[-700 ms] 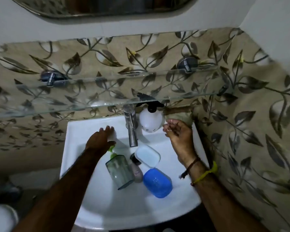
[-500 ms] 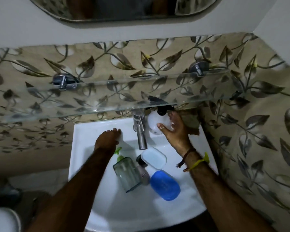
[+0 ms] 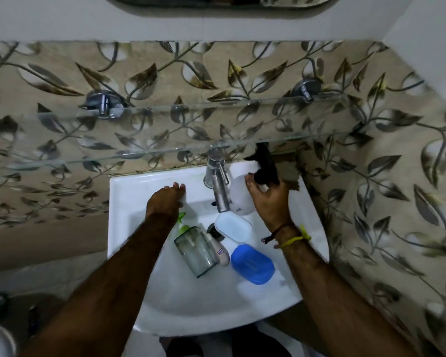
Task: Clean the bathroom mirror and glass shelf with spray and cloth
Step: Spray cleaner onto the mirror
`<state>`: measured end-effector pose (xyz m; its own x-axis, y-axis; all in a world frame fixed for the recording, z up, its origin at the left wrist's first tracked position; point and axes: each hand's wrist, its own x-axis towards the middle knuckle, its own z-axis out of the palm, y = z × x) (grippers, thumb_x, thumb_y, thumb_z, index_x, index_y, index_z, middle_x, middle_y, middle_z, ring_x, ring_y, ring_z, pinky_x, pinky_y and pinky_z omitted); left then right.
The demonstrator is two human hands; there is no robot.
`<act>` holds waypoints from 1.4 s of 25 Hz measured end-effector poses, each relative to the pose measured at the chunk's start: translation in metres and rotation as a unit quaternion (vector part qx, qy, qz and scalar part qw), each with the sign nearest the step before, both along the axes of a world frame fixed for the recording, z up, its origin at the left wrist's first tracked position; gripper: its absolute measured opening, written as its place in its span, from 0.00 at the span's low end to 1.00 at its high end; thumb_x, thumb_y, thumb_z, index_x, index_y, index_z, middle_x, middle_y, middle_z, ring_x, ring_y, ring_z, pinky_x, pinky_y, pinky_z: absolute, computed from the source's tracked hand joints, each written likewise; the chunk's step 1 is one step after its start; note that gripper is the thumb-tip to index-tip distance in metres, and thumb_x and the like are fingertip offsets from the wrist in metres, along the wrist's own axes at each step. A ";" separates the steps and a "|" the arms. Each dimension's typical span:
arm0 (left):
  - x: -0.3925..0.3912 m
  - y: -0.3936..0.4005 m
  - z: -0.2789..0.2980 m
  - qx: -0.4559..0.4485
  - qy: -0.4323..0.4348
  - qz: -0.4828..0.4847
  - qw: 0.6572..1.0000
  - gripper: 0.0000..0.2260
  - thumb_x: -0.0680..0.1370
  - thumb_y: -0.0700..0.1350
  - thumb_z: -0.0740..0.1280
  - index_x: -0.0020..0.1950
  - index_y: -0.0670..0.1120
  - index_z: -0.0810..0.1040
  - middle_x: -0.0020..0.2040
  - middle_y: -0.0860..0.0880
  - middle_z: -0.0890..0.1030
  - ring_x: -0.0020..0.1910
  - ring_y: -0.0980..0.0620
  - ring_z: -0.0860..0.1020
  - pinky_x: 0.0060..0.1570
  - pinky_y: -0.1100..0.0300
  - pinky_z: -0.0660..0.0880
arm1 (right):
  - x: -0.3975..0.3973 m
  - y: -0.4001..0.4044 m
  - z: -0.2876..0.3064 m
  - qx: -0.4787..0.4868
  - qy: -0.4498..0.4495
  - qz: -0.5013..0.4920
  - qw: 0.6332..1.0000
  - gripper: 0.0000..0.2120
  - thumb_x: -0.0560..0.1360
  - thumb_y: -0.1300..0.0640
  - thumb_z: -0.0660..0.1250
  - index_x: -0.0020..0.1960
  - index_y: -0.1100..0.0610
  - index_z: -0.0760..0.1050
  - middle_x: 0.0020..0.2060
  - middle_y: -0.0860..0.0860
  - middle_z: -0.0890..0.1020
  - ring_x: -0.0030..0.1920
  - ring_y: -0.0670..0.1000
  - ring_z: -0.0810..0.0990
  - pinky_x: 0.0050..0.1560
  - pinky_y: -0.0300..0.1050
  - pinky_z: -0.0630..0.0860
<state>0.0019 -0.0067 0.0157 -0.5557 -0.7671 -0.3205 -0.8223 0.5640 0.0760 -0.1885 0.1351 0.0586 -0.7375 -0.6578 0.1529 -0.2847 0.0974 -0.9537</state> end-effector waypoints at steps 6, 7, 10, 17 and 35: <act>0.031 0.019 0.021 0.117 0.028 -0.069 0.990 0.32 0.82 0.47 0.64 0.81 0.48 0.52 0.81 0.47 0.53 0.80 0.44 0.51 0.77 0.50 0.54 | 0.034 0.070 0.034 -0.029 -0.112 0.033 0.993 0.11 0.78 0.62 0.69 0.53 0.69 0.76 0.34 0.65 0.81 0.35 0.59 0.84 0.45 0.43 0.80; 0.037 0.027 0.029 0.082 0.069 -0.070 0.992 0.28 0.82 0.48 0.64 0.80 0.50 0.57 0.80 0.49 0.58 0.80 0.47 0.55 0.76 0.51 0.57 | 0.036 0.073 0.044 -0.034 -0.120 0.054 0.991 0.14 0.78 0.59 0.70 0.57 0.70 0.75 0.34 0.66 0.80 0.34 0.62 0.83 0.44 0.45 0.80; 0.055 0.062 0.089 -0.130 0.275 -0.152 0.940 0.16 0.80 0.45 0.64 0.68 0.52 0.77 0.67 0.51 0.79 0.68 0.51 0.75 0.62 0.54 0.77 | 0.046 0.070 0.093 -0.057 -0.115 0.099 0.987 0.17 0.76 0.55 0.71 0.56 0.68 0.77 0.30 0.54 0.81 0.32 0.65 0.79 0.40 0.49 0.80; 0.065 0.018 0.319 -0.486 0.472 -0.150 0.720 0.16 0.79 0.43 0.69 0.66 0.42 0.76 0.63 0.42 0.80 0.62 0.46 0.76 0.64 0.56 0.72 | 0.074 0.018 0.275 -0.178 0.041 0.205 0.961 0.18 0.75 0.45 0.67 0.51 0.60 0.83 0.34 0.59 0.83 0.24 0.53 0.75 0.32 0.40 0.76; 0.076 -0.096 0.505 -0.430 0.230 -0.011 0.873 0.70 0.57 0.74 0.72 0.71 0.48 0.20 0.74 0.47 0.22 0.75 0.43 0.26 0.78 0.41 0.40 | 0.048 -0.045 0.524 -0.320 0.251 0.074 0.911 0.09 0.77 0.50 0.69 0.48 0.55 0.81 0.36 0.53 0.84 0.35 0.49 0.85 0.28 0.40 0.78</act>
